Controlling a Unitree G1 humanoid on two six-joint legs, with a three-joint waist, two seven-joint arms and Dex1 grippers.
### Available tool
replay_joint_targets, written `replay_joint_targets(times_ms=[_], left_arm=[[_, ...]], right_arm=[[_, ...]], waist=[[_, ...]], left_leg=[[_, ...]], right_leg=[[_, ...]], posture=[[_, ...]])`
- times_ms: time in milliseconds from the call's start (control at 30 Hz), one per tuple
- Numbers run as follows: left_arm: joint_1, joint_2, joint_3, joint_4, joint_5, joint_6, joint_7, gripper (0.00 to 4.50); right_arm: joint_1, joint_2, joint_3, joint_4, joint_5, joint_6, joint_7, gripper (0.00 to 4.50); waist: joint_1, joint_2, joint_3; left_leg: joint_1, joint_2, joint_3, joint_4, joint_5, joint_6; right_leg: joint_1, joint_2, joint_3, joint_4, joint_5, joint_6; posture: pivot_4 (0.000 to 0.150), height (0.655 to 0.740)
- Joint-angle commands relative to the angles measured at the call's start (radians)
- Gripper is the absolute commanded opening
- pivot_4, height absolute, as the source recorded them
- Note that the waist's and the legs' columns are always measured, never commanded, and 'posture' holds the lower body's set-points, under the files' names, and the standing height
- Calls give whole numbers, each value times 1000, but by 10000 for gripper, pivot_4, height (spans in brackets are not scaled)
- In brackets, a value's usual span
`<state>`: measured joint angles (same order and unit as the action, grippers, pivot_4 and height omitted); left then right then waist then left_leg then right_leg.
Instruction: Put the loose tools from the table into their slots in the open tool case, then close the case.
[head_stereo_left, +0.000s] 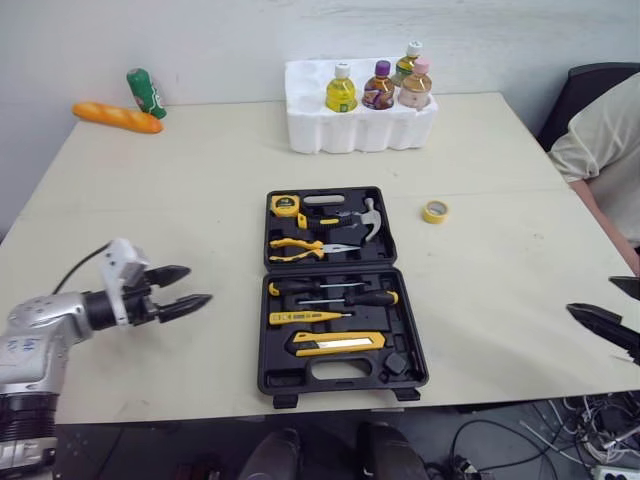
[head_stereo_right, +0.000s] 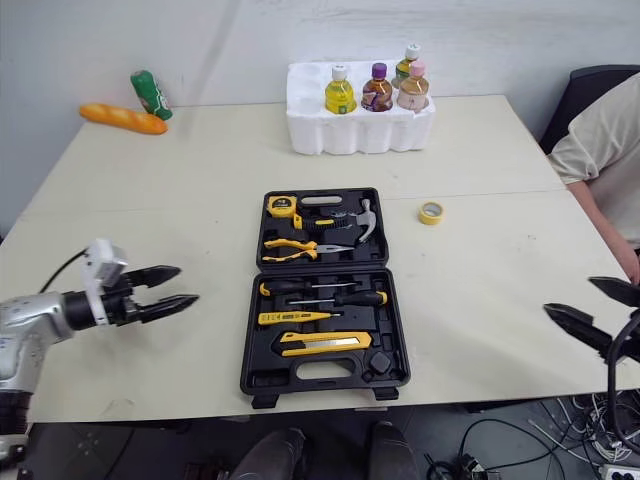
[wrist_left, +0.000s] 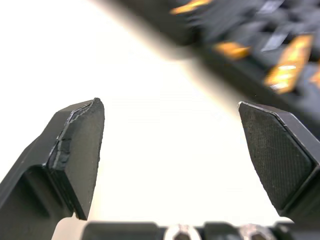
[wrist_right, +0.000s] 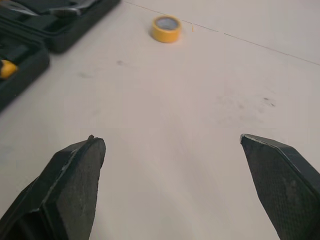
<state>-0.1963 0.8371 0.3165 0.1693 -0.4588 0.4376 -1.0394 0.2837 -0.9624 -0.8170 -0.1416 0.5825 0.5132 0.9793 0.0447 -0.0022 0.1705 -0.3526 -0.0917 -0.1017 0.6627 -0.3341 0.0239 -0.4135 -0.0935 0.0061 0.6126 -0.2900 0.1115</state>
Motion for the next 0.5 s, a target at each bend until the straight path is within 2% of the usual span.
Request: replay_joint_targets(times_ms=[33,167,267,333,400,500], left_arm=[[6,12,60,-31,-11,-19,30,44569],[5,-6,39,-140,-47,19,33,44569],[-43,-26,-10,-264,-92,78,37,44569],[-106,-44,-42,-334,-132,128,48,44569],[-218,-81,-91,-400,-185,188,72,44569],[-319,-117,-140,-442,-220,232,86,44569]], right_arm=[[-63,-45,4,65,-25,-49,21,45000],[-174,-95,112,103,-32,-66,70,45000],[-319,-151,266,143,-58,-103,138,45000],[-483,-166,401,189,-89,-107,160,45000],[-715,-146,585,260,-163,-93,189,45000],[-928,-100,753,378,-262,-103,228,45000]], waist=[[1,0,0],[-6,1,1],[-17,2,1],[-22,3,2],[-30,3,3],[-40,4,4]], left_leg=[[0,0,0,0,0,0],[0,1,0,0,0,0],[0,0,0,0,0,-1],[0,0,0,0,0,-1],[0,0,0,0,0,-1],[-2,0,0,0,1,-2]], right_leg=[[0,0,0,0,0,0],[0,0,0,0,0,0],[0,0,0,0,0,0],[0,0,0,0,0,1],[0,0,-1,0,0,1],[-3,1,-1,0,0,1]], posture=[[1500,7374],[1500,7374],[1500,7374],[1500,7374],[1500,7374],[1500,7374]])
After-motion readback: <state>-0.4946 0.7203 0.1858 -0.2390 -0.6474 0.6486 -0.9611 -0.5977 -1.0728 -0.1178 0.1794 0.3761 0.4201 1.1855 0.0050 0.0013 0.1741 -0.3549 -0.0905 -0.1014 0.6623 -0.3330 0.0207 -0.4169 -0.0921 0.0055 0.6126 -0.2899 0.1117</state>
